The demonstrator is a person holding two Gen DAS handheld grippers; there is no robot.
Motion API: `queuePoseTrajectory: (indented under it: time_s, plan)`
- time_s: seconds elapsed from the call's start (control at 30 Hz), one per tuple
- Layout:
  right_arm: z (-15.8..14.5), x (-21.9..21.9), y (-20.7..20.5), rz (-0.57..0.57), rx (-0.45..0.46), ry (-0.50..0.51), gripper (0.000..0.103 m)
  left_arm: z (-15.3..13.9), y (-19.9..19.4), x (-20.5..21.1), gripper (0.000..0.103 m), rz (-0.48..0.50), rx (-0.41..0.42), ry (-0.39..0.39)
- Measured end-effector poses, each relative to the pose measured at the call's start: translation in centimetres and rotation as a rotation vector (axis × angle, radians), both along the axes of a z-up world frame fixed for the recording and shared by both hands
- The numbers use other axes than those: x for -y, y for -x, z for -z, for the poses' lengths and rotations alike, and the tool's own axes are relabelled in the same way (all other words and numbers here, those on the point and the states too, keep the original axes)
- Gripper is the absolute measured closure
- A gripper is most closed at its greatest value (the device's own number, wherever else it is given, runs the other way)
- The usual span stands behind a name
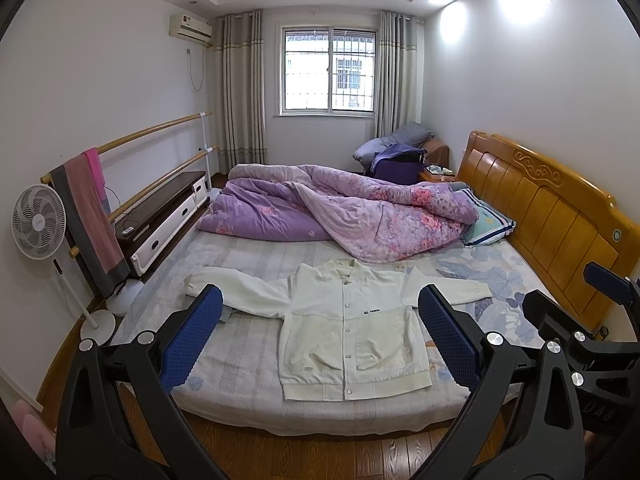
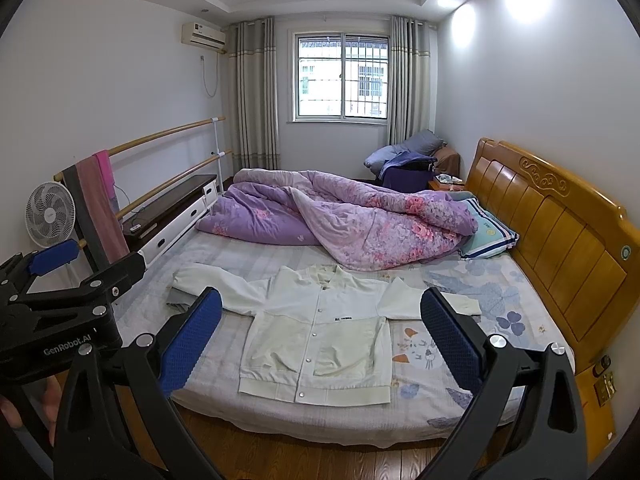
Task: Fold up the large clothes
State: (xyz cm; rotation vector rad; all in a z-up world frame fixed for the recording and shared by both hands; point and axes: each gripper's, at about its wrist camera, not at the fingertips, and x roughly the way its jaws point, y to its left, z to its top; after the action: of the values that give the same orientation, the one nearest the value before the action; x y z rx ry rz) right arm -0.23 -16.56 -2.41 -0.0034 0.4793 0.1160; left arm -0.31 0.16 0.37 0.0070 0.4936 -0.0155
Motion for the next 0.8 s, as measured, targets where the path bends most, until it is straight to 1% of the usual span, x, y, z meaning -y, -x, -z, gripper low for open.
queuePoseTrajectory:
  time_s: [0.8]
  plan:
    - [0.28,-0.31,-0.27,0.006,-0.012,0.002,0.007,0.78,-0.54,0.41,0.005,0.009,-0.008,0.005]
